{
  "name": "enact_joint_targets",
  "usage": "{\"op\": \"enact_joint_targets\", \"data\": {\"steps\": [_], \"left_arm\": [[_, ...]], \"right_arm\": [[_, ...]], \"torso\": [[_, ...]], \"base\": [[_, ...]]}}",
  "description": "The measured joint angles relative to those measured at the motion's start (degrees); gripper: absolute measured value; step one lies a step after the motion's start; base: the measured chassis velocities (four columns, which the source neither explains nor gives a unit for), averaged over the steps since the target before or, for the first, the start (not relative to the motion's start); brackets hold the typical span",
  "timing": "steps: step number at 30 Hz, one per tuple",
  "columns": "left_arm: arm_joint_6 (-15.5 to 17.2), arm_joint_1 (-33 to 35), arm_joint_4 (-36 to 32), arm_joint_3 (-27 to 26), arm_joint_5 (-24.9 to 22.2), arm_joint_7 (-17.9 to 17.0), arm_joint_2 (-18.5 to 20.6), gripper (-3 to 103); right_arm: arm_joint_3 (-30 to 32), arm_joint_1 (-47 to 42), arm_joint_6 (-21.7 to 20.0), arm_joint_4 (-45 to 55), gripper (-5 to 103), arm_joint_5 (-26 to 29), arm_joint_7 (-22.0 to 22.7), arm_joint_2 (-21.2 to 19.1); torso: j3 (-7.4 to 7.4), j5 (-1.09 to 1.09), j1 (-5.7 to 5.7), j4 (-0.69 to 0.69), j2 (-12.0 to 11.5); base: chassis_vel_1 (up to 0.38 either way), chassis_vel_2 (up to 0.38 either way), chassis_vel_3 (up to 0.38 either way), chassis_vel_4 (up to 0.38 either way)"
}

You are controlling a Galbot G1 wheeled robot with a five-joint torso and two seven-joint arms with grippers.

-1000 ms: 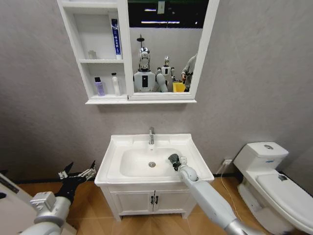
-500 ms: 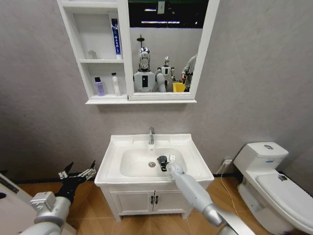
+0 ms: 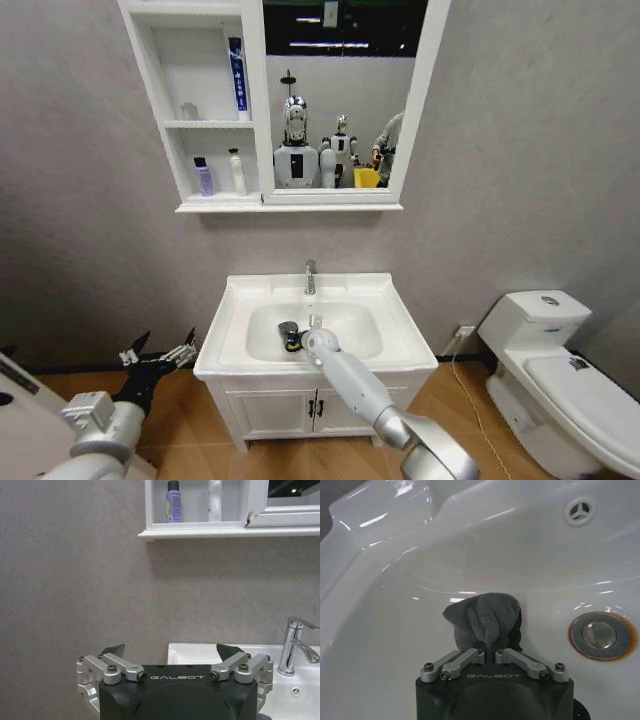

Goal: Move facial cleanser and shampoo from washbasin to cabinet, then wipe washbasin with towel.

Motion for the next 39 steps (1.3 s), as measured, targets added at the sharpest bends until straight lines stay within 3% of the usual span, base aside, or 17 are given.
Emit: {"op": "enact_joint_targets", "data": {"steps": [5, 9, 14, 18, 27, 31, 33, 39], "left_arm": [[0.0, 0.0, 0.0, 0.0, 0.0, 0.0, 0.0, 100], [0.0, 0.0, 0.0, 0.0, 0.0, 0.0, 0.0, 100], [0.0, 0.0, 0.0, 0.0, 0.0, 0.0, 0.0, 100], [0.0, 0.0, 0.0, 0.0, 0.0, 0.0, 0.0, 100], [0.0, 0.0, 0.0, 0.0, 0.0, 0.0, 0.0, 100], [0.0, 0.0, 0.0, 0.0, 0.0, 0.0, 0.0, 100], [0.0, 0.0, 0.0, 0.0, 0.0, 0.0, 0.0, 100], [0.0, 0.0, 0.0, 0.0, 0.0, 0.0, 0.0, 100]], "right_arm": [[1.8, -0.4, 0.5, -1.3, 4, -3.5, 0.5, -1.3], [4.9, -2.3, -0.8, 2.6, 4, -6.0, 4.3, -7.9], [5.5, -3.1, -1.0, 4.3, 4, -5.6, 4.2, -11.1], [5.6, -2.1, -0.5, 1.9, 4, -5.5, 2.7, -10.2], [2.0, 1.1, -0.6, -3.1, 4, -2.3, 1.5, -0.9], [1.7, 1.3, -0.5, -3.4, 4, -2.5, 1.3, 1.4], [1.8, 1.1, -0.2, -3.3, 4, -3.4, 1.2, 1.0], [3.9, -1.3, -0.5, 0.0, 4, -4.3, 1.9, -6.9]], "torso": [[-0.01, 0.01, 0.0, 0.0, 0.0], [-0.01, 0.01, 0.0, -0.03, 0.0], [-0.01, 0.0, 0.0, -0.05, 0.0], [-0.02, -0.01, -0.01, -0.04, 0.0], [0.0, -0.01, 0.0, -0.01, 0.0], [0.0, 0.0, 0.0, 0.01, 0.0], [0.0, 0.01, 0.0, 0.02, 0.0], [-0.01, 0.01, 0.0, -0.04, 0.0]], "base": [[0.0, 0.0, 0.0, 0.0], [0.0, 0.0, 0.0, 0.0], [0.0, 0.0, 0.0, 0.0], [0.0, 0.0, 0.0, 0.0], [0.0, 0.0, 0.0, 0.0], [0.0, 0.0, 0.0, 0.0], [0.0, 0.0, 0.0, 0.0], [0.0, 0.0, 0.0, 0.0]]}}
